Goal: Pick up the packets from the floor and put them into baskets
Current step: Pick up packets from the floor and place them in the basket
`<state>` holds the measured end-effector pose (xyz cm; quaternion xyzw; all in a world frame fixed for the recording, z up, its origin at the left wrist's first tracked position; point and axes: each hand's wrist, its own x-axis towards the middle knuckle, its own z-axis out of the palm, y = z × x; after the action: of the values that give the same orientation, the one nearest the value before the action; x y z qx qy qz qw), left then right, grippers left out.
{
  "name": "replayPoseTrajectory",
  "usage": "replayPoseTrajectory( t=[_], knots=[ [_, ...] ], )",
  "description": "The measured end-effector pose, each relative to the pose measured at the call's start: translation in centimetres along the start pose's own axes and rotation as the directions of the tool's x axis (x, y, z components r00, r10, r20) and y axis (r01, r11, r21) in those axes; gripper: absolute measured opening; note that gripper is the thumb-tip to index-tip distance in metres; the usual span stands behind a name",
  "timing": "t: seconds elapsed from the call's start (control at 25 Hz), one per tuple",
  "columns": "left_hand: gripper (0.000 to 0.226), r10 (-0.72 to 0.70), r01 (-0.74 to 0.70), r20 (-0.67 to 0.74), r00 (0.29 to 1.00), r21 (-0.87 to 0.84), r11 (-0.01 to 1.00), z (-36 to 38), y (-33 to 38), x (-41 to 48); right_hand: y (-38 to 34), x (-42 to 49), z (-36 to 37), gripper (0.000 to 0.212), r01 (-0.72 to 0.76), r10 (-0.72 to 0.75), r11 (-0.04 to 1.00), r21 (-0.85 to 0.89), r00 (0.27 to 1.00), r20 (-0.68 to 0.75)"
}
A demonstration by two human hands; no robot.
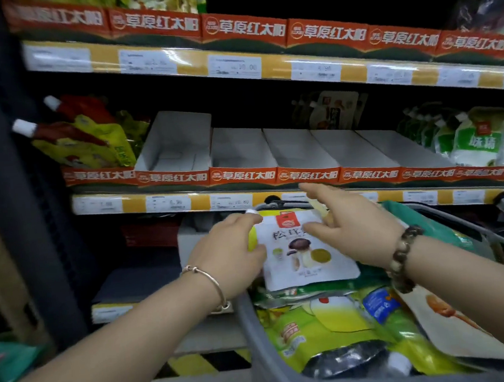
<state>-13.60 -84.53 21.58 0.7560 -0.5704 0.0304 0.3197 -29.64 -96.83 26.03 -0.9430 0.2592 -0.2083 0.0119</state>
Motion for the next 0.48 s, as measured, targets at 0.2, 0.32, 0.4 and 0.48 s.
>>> replayPoseTrajectory(
  t=[0.2, 0.32, 0.4, 0.48],
  knots=[
    [0.05, -0.129, 0.127, 0.01, 0.992, 0.11, 0.986, -6.6, -6.4, -6.8, -8.3, 2.3, 3.5, 0.06, 0.237, -0.223, 0.965, -0.112, 0.967, 0.123],
    [0.051, -0.212, 0.215, -0.034, 0.977, 0.189, 0.958, -10.1, -9.9, -12.2, -14.2, 3.6, 6.0, 0.059, 0.311, -0.289, 0.948, -0.068, 0.931, 0.223],
    [0.052, -0.269, 0.281, -0.084, 0.959, 0.224, 0.933, -11.7, -11.9, -15.9, -18.1, 4.0, 7.7, 0.058, 0.382, -0.359, 0.923, -0.042, 0.897, 0.258],
    [0.052, -0.322, 0.344, -0.126, 0.938, 0.251, 0.905, -12.6, -13.9, -20.1, -22.7, 3.6, 10.1, 0.053, 0.448, -0.428, 0.894, -0.007, 0.858, 0.285]
  ],
)
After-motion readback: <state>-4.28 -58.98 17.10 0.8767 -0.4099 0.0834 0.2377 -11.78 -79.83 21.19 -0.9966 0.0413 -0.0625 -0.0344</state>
